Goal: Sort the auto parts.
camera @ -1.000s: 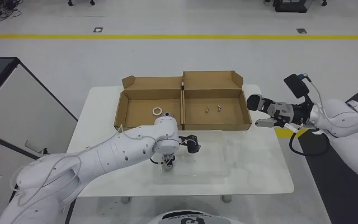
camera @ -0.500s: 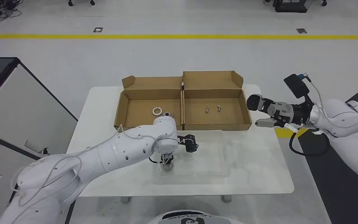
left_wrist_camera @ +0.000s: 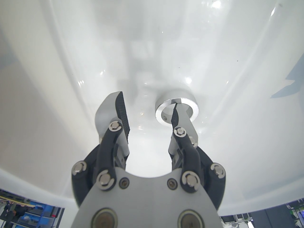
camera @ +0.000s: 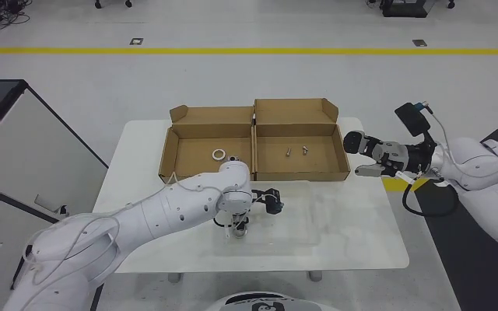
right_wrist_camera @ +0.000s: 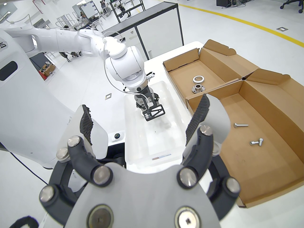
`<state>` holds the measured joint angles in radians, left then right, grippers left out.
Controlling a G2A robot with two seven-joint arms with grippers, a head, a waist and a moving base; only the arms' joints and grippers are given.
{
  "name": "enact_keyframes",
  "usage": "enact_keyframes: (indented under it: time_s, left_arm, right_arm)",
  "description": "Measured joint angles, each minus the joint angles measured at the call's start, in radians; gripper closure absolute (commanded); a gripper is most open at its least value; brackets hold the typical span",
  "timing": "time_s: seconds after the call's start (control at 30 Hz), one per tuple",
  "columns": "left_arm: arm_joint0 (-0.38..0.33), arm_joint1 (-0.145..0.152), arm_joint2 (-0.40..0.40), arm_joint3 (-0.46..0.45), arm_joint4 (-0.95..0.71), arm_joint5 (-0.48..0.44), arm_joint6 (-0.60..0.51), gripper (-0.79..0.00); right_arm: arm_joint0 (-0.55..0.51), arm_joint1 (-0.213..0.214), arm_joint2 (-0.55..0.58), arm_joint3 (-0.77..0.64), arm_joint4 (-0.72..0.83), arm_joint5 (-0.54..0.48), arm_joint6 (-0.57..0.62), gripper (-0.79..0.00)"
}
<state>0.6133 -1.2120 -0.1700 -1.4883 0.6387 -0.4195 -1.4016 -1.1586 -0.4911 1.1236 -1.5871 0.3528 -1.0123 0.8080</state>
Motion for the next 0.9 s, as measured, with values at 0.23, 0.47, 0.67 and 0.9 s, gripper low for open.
enact_keyframes:
  time_s: [0.23,0.47,0.67,0.9]
  left_arm:
    - [-0.001,-0.020,0.000,0.024,0.002,-0.020,0.021,-0.376]
    - [-0.012,-0.011,0.000,0.025,-0.019,-0.018,0.018,-0.363]
    - [-0.002,-0.003,0.000,0.017,-0.013,-0.016,0.017,-0.357]
    - [0.003,-0.001,0.000,0.018,-0.015,-0.026,0.026,-0.320]
  right_arm:
    - [0.000,0.000,0.000,0.000,0.000,0.000,0.000,-0.785]
    - [0.000,0.000,0.000,0.000,0.000,0.000,0.000,-0.785]
    - [0.000,0.000,0.000,0.000,0.000,0.000,0.000,-0.785]
    - [0.000,0.000,0.000,0.000,0.000,0.000,0.000,-0.785]
